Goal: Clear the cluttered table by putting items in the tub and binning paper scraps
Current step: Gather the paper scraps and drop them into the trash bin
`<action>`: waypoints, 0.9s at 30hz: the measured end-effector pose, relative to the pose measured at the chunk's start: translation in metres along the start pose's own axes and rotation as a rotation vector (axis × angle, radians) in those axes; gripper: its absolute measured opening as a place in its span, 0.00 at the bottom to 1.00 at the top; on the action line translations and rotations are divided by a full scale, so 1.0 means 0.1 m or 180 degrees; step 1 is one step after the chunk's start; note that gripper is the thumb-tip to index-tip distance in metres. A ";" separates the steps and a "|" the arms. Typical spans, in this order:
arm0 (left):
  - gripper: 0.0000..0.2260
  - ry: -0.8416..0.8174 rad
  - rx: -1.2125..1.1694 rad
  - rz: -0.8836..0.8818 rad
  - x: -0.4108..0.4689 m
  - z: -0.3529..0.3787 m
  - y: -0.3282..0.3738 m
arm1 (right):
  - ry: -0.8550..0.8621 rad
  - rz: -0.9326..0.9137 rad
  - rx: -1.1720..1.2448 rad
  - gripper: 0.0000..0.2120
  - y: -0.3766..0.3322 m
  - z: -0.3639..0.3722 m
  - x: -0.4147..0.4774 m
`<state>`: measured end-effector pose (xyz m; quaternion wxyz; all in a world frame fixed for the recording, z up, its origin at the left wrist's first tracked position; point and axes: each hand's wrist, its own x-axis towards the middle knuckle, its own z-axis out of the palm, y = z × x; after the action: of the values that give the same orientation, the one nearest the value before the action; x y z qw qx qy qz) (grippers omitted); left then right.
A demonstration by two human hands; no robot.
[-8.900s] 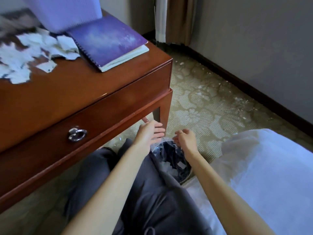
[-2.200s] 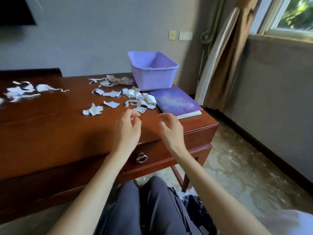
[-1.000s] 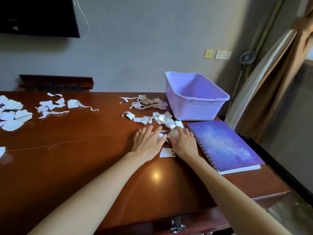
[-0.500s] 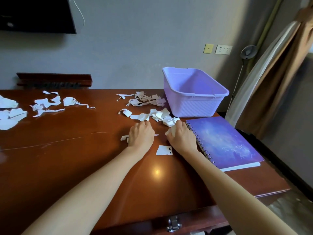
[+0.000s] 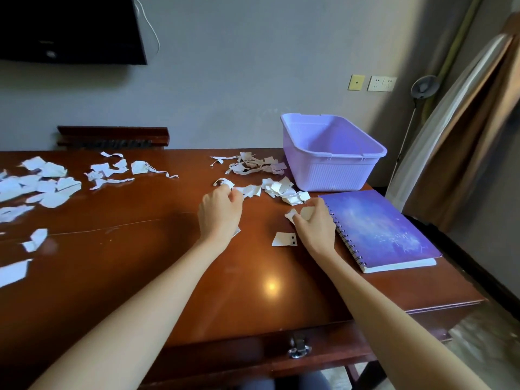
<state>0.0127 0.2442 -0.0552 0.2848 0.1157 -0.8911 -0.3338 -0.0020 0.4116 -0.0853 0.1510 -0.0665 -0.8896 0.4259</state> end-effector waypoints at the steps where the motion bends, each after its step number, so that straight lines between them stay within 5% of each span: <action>1: 0.16 -0.0020 0.0020 -0.0052 -0.04 -0.03 -0.05 | -0.0027 -0.0051 -0.0342 0.20 0.00 0.02 0.00; 7: 0.13 -0.0235 0.0478 -0.0111 -0.28 -0.06 -0.24 | -0.0278 -0.0202 -0.1532 0.22 -0.12 0.13 -0.02; 15: 0.17 -0.0683 0.1559 0.0177 -0.26 0.09 -0.34 | -0.0170 -0.0181 -0.1335 0.17 -0.09 0.14 0.00; 22: 0.17 -0.0707 0.1814 0.0350 -0.26 0.14 -0.31 | -0.0120 -0.0219 0.0004 0.09 -0.05 -0.03 -0.10; 27: 0.15 -0.0651 0.1757 0.0437 -0.23 0.11 -0.26 | -0.0678 -0.0610 -0.0605 0.08 -0.01 -0.03 -0.24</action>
<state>0.0254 0.2402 -0.0890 0.1733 0.0940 -0.9779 -0.0689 0.0218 0.4068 -0.0879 0.0889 0.0502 -0.9391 0.3282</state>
